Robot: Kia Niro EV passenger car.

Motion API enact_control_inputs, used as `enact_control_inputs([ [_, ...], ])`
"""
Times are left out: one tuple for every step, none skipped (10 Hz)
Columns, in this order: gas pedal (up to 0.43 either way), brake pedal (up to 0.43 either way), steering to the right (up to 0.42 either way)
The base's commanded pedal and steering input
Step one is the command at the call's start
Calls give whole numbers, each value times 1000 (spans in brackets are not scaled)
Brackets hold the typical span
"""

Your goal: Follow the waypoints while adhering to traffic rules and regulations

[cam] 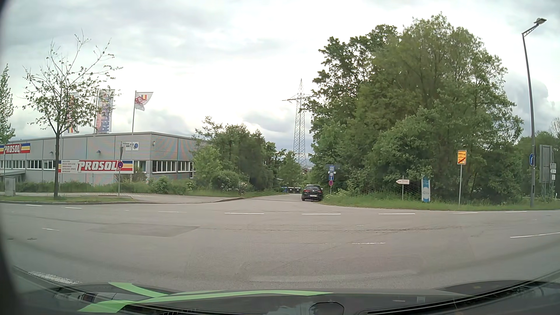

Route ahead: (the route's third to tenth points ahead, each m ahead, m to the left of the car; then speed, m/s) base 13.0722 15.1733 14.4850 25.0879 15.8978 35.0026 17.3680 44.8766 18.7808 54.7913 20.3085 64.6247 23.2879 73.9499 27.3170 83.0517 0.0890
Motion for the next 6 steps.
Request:
enact_control_inputs([
  [0,195,-9],
  [0,195,-9],
  [0,195,-9],
  [0,195,-8],
  [0,195,-8],
  [0,195,-9],
])
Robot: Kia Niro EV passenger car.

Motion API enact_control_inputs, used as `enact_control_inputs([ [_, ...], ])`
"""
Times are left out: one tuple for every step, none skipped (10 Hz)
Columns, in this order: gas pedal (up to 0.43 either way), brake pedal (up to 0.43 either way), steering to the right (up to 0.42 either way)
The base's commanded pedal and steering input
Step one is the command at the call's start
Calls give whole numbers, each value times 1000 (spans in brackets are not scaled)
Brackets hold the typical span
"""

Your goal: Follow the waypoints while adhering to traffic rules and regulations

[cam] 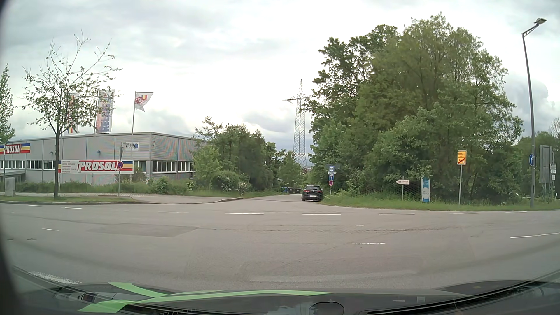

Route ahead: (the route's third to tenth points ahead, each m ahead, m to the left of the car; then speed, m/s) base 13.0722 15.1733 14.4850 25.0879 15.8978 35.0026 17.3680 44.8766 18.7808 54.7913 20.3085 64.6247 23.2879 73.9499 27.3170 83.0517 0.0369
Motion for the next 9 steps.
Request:
enact_control_inputs([
  [0,195,-9],
  [0,189,-9],
  [0,146,-9],
  [0,140,-9],
  [0,140,-8],
  [0,134,-9],
  [0,140,-9],
  [0,134,-8],
  [0,140,-9],
])
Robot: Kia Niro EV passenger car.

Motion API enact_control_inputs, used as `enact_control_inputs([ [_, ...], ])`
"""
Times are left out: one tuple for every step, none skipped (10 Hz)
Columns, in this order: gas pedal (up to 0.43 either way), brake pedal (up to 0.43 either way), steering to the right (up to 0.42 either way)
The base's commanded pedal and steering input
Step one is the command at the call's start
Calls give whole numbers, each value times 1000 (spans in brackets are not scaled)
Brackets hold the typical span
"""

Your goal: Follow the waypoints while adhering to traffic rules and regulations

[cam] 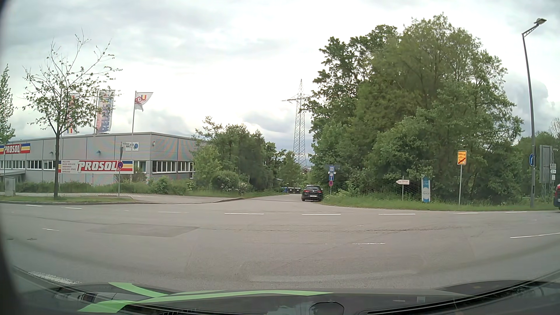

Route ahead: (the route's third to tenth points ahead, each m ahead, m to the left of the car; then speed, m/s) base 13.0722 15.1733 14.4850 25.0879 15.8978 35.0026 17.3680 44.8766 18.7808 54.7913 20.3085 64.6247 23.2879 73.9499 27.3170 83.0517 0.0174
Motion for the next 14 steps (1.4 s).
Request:
enact_control_inputs([
  [0,134,-9],
  [0,134,-8],
  [0,134,-9],
  [0,110,-9],
  [0,61,-9],
  [0,55,-9],
  [0,24,-9],
  [0,12,-9],
  [0,37,-8],
  [0,49,-8],
  [0,67,-9],
  [0,140,-9],
  [0,183,-8],
  [0,189,-9],
])
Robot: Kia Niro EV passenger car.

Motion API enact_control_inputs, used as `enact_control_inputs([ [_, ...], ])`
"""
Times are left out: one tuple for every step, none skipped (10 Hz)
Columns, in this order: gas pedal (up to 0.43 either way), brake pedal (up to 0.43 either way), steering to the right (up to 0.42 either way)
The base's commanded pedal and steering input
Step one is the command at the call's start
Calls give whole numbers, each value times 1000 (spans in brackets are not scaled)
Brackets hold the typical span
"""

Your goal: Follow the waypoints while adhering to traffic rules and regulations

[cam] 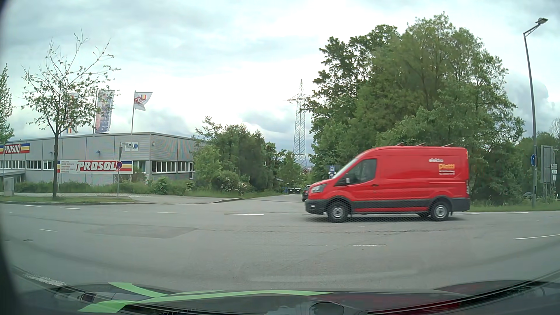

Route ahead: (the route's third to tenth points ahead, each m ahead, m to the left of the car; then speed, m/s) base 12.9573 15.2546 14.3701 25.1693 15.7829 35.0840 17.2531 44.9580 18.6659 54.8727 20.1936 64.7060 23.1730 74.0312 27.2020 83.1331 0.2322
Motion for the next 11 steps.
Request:
enact_control_inputs([
  [0,171,-9],
  [0,159,-8],
  [0,159,-8],
  [0,159,-9],
  [0,159,-8],
  [0,159,-9],
  [0,159,-8],
  [0,159,-8],
  [0,159,-9],
  [0,159,-8],
  [0,159,-9],
])
